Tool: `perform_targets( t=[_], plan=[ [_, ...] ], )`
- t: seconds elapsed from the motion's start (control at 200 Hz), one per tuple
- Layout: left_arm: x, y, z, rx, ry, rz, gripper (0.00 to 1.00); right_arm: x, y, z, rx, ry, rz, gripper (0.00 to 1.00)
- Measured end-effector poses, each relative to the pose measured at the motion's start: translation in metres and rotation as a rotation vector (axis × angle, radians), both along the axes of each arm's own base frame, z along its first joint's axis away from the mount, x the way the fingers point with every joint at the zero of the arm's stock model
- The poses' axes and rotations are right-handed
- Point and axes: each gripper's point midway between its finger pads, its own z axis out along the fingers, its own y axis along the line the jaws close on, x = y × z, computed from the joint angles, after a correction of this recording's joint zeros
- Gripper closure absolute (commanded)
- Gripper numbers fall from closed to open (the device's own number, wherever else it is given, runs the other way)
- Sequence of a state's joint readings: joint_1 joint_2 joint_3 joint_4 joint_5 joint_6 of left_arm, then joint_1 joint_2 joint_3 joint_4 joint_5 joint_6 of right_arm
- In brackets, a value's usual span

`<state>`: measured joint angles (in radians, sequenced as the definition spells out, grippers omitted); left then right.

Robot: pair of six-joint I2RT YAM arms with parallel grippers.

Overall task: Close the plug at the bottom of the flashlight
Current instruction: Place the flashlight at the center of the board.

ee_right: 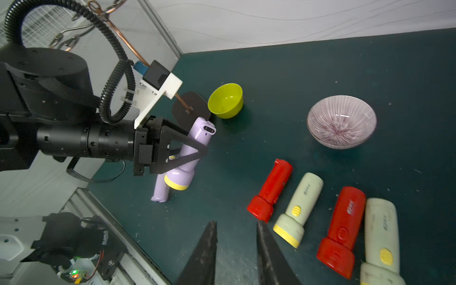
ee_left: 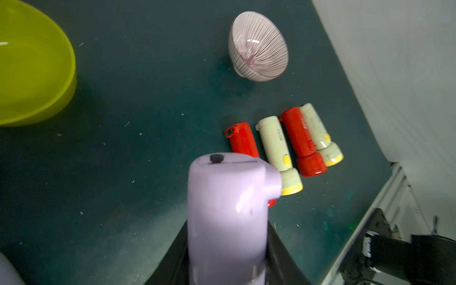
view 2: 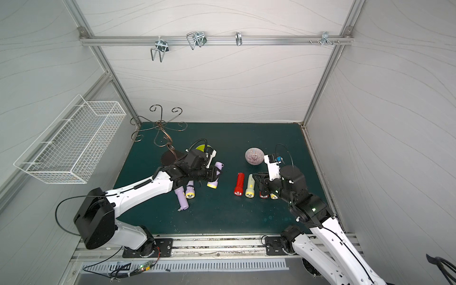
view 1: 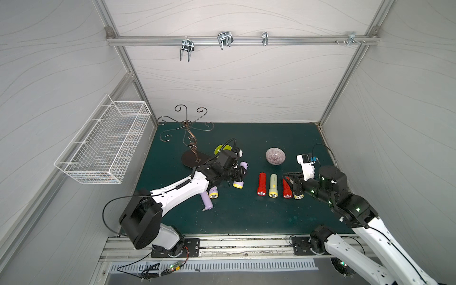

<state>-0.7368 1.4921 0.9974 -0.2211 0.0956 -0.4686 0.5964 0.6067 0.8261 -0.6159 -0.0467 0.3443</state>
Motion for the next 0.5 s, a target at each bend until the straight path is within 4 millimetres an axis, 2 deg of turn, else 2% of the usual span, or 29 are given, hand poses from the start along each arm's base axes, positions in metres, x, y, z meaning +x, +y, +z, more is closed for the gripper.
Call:
perform_targets(
  t=[0.235,0.365,0.495],
  plan=[
    [0.005,-0.008,-0.056,0.142,0.087,0.116,0.98,-0.011,-0.017,-0.005,-0.035,-0.004,-0.043,0.68],
    [0.013,-0.022,-0.072,0.169,0.104,0.139,0.97,-0.014,-0.02,-0.014,-0.053,0.011,-0.047,0.68],
    [0.022,-0.033,-0.083,0.183,0.118,0.157,0.91,-0.015,-0.021,-0.019,-0.07,0.02,-0.044,0.67]
  ],
)
